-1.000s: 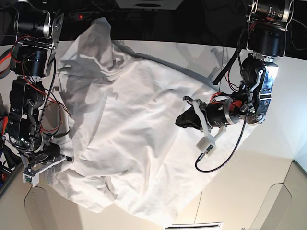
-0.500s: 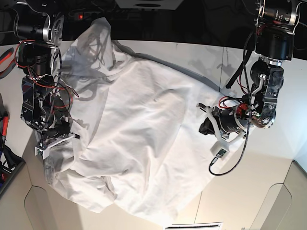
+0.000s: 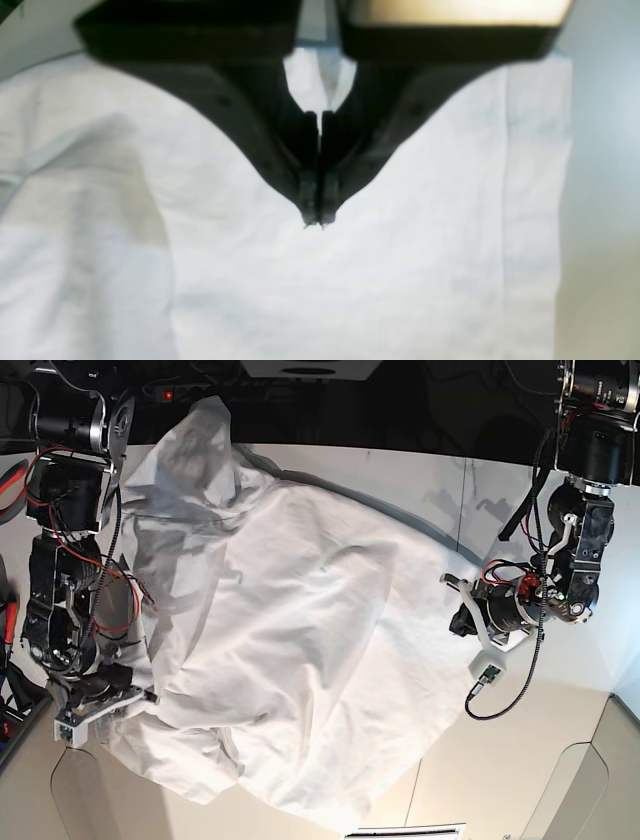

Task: Layout the t-shirt on the table in an organized manner, then fold the t-shirt properly
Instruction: 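Pull the shirt edges outward with both grippers to spread it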

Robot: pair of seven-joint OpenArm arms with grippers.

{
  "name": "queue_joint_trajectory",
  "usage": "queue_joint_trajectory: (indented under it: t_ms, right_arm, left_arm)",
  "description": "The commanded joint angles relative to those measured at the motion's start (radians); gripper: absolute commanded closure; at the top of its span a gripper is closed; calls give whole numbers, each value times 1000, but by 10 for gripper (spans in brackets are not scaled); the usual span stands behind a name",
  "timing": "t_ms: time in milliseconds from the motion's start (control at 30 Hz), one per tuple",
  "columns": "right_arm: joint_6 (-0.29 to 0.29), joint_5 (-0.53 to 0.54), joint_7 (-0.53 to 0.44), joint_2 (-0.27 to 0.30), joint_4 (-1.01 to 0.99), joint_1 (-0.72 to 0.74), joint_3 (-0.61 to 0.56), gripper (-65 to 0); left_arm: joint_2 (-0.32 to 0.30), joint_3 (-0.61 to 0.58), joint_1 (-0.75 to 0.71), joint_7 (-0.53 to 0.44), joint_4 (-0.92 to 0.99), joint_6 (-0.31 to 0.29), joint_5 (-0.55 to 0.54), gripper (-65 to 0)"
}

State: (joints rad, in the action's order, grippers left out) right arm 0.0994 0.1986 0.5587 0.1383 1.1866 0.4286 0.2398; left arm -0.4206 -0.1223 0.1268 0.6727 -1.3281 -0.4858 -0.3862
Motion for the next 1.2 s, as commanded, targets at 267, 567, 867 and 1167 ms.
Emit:
queue_joint_trajectory:
  t_ms: [267,567,867,1167]
  right_arm:
    - [-6,-103,-249,-8,-337,121,-50,0]
    - [-70,-147,-345,7,-494,111,-50,0]
    - [-69,-152,-338,115,-493,111,-50,0]
    - [-67,-136,-340,164,-493,112,-50,0]
  left_arm:
    - [-12,6,20,-16,-15,3,-12,0]
    - [-16,6,19,13,-15,3,43,0]
    - [-105,6,14,-2,19,165,122,0]
    - [-114,7,14,-4,95,168,148,0]
